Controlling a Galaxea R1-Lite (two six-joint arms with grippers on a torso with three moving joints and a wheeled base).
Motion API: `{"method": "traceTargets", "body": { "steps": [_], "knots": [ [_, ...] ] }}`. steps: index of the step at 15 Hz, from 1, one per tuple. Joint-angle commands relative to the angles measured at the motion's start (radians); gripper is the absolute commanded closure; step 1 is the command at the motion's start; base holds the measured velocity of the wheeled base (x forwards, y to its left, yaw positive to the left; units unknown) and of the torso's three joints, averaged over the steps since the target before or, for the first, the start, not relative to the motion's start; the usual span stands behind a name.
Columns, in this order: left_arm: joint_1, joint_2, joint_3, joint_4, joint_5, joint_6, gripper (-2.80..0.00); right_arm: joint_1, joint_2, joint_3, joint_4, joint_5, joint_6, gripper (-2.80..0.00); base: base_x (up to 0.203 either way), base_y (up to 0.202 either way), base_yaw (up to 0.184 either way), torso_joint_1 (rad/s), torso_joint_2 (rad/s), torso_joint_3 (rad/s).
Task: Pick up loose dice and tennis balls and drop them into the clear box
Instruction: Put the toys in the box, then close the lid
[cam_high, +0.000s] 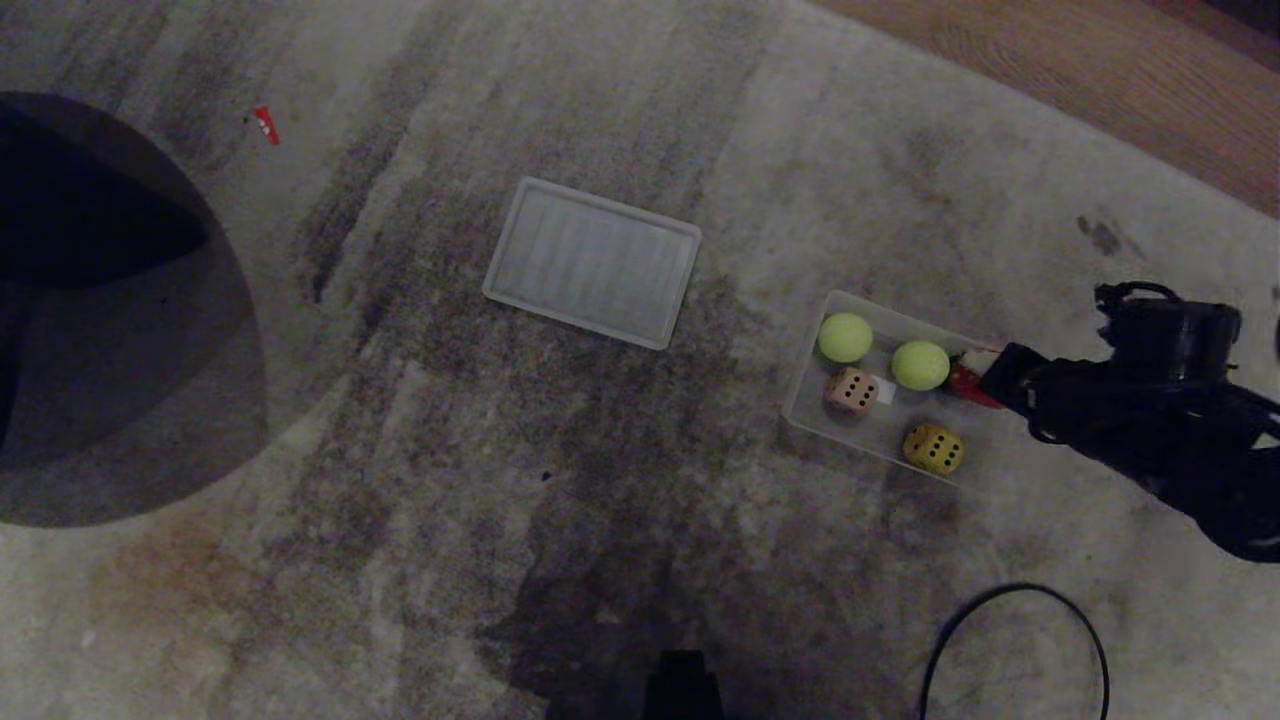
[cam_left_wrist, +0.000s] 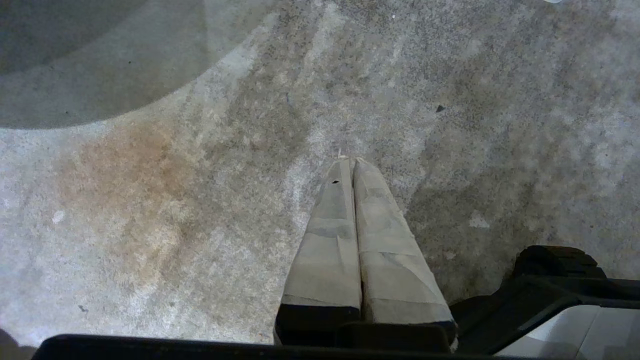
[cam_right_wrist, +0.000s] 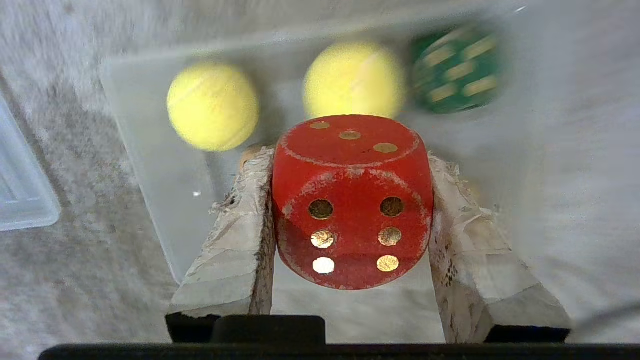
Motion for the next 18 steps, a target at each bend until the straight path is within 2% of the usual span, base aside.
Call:
{"method": "traceTargets", "body": {
  "steps": [1, 2, 3, 9, 14, 15, 17, 18],
  "knots": [
    [-0.001, 0.001, 0.002, 0.000, 0.000, 0.000, 0.00, 0.045, 0.146, -0.030, -0.080, -0.001, 0.036, 0.00, 0.000, 0.000, 0.000, 0.000, 0.00, 0.000],
    [-0.001, 0.001, 0.002, 0.000, 0.000, 0.000, 0.00, 0.050, 0.154, -0.033, -0.118, -0.001, 0.062, 0.00, 0.000, 0.000, 0.000, 0.000, 0.00, 0.000],
    [-0.001, 0.001, 0.002, 0.000, 0.001, 0.000, 0.00, 0.055, 0.161, -0.033, -0.130, 0.002, 0.078, -2.80, 0.000, 0.000, 0.000, 0.000, 0.00, 0.000],
    [-0.001, 0.001, 0.002, 0.000, 0.001, 0.000, 0.00, 0.095, 0.099, 0.016, -0.139, -0.034, 0.067, -2.80, 0.000, 0.000, 0.000, 0.000, 0.00, 0.000],
    [-0.001, 0.001, 0.002, 0.000, 0.001, 0.000, 0.00, 0.124, -0.275, 0.228, -0.122, -0.030, 0.061, -2.80, 0.000, 0.000, 0.000, 0.000, 0.00, 0.000],
    [0.001, 0.001, 0.002, 0.000, -0.001, 0.000, 0.00, 0.126, -0.380, 0.275, -0.097, -0.029, 0.056, 0.00, 0.000, 0.000, 0.000, 0.000, 0.00, 0.000],
    [0.001, 0.001, 0.002, 0.000, 0.001, 0.000, 0.00, 0.130, -0.592, 0.353, 0.015, -0.027, 0.020, 0.00, 0.000, 0.000, 0.000, 0.000, 0.00, 0.000],
    [0.000, 0.001, 0.002, 0.000, 0.000, 0.000, 0.00, 0.130, -0.705, 0.387, 0.113, -0.027, -0.018, 0.00, 0.000, 0.000, 0.000, 0.000, 0.00, 0.000]
  ]
}}
